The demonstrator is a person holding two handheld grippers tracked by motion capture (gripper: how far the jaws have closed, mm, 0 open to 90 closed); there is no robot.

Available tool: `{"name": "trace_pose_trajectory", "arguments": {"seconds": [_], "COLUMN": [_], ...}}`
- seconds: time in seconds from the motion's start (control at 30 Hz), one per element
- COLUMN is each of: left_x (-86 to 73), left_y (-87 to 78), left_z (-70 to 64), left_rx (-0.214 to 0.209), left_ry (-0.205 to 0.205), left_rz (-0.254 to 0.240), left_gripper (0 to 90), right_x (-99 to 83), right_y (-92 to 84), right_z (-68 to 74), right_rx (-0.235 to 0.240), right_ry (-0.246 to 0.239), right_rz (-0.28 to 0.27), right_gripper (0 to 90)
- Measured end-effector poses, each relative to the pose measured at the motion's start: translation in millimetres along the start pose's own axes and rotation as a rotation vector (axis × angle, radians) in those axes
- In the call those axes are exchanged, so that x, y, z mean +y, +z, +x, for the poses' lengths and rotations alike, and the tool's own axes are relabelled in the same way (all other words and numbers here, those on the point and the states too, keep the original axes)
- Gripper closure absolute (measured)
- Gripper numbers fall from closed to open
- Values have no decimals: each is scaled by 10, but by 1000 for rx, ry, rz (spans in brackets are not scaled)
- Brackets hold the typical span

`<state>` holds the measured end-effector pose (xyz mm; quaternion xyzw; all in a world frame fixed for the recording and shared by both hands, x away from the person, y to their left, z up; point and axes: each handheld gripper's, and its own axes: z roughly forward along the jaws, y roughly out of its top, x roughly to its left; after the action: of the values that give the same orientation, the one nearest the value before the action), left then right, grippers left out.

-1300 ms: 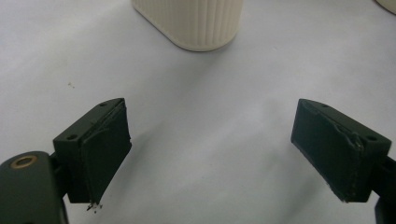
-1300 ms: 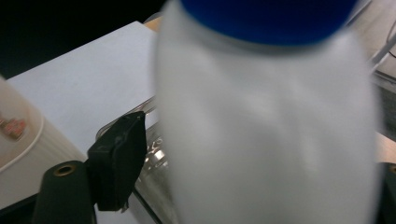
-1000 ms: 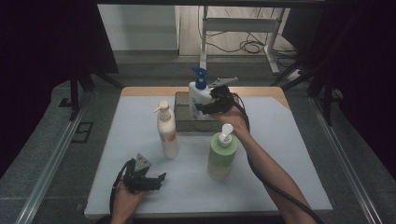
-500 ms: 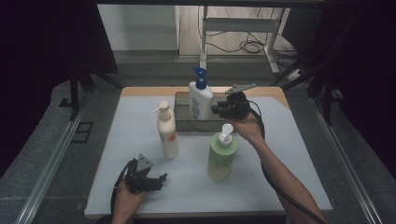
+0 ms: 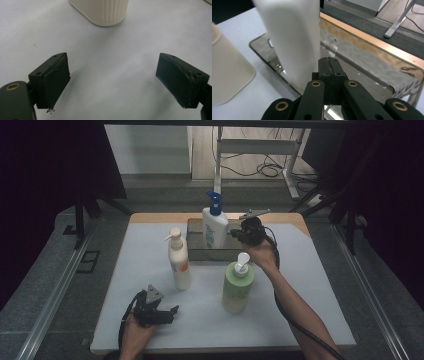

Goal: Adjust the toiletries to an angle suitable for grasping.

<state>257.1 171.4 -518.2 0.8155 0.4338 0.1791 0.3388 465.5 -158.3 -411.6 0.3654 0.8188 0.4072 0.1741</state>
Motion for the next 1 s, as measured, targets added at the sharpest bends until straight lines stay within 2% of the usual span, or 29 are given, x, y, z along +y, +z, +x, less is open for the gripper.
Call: {"name": "trace_pose_trajectory", "arguments": {"seconds": [0.37,0.77,1.0], "left_x": [-6,-5,-1], "left_y": [-16,-8,-2], "left_z": [12,2,-7], "left_rx": [3,0,1], "left_ry": [-5,-7,-1], "left_rz": [-5,-3,0], "left_gripper": [116,116,116], "right_x": [-32,-141,-159], "right_y": [317,465,497], "right_z": [-3,-9,4], "right_rx": [-15,-4,3], "right_ry": [20,46,39], "right_rz": [57,116,131], "right_gripper": [897,895,895]}}
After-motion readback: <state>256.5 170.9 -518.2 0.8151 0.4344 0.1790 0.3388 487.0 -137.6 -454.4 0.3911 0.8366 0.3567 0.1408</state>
